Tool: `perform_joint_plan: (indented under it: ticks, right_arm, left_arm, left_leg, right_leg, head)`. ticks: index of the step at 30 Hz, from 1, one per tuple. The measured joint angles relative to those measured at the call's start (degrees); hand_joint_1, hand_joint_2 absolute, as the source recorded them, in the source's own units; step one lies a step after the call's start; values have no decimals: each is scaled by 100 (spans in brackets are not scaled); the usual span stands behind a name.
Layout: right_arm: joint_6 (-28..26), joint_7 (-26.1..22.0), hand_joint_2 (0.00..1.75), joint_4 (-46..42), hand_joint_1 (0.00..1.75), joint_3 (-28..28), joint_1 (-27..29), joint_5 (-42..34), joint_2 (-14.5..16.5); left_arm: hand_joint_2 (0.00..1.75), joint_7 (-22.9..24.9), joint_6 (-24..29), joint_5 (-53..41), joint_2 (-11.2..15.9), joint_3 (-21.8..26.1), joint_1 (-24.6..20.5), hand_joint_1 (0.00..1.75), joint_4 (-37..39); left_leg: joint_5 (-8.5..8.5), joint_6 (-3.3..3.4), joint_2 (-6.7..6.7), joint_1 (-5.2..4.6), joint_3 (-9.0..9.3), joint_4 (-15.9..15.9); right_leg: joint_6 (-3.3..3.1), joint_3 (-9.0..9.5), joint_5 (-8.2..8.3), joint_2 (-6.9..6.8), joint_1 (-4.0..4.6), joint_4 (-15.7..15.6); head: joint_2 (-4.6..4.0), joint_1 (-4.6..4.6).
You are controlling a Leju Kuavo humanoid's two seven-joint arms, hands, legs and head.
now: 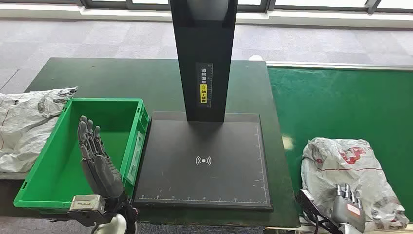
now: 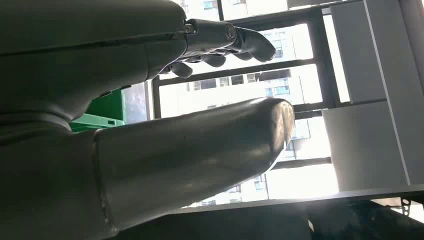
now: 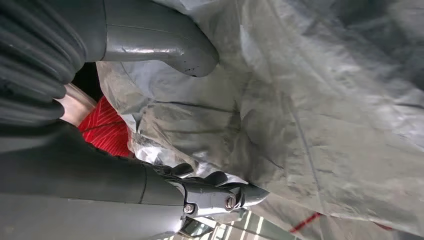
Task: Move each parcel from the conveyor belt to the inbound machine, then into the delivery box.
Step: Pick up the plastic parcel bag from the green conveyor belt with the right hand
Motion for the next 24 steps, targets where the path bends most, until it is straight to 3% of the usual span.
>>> perform_joint_plan:
  ticks: [9, 13, 17, 24]
  right_arm:
    - [240, -39, 175, 94, 0, -372, -75, 243, 142]
    - [361, -239, 175, 296, 175, -432, -226, 312, 167]
    - [207, -521, 175, 562, 175, -391, -446, 371, 178]
    - [141, -456, 175, 737, 175, -155, -625, 321, 252]
  left_arm:
    - [0, 26, -2, -38, -1, -14, -31, 0, 27]
    - [0, 118, -2, -101, -2, -52, -72, 0, 33]
    - [0, 195, -15, -166, -2, -55, -97, 0, 46]
    - [0, 217, -109, -192, -4, -54, -116, 0, 92]
  left_leg:
    - [1, 0, 1, 1, 3, 0]
    - [0, 2, 4, 1, 12, 0]
    - [-1, 3, 13, 1, 19, 0]
    - [0, 1, 19, 5, 30, 0]
  right_leg:
    - [1, 6, -1, 2, 1, 0]
    - [1, 15, -1, 7, 1, -1]
    - [2, 22, 1, 12, 1, -1]
    - [0, 27, 3, 20, 5, 0]
  head:
    - [0, 0]
    - [0, 0]
    - [0, 0]
    - [0, 0]
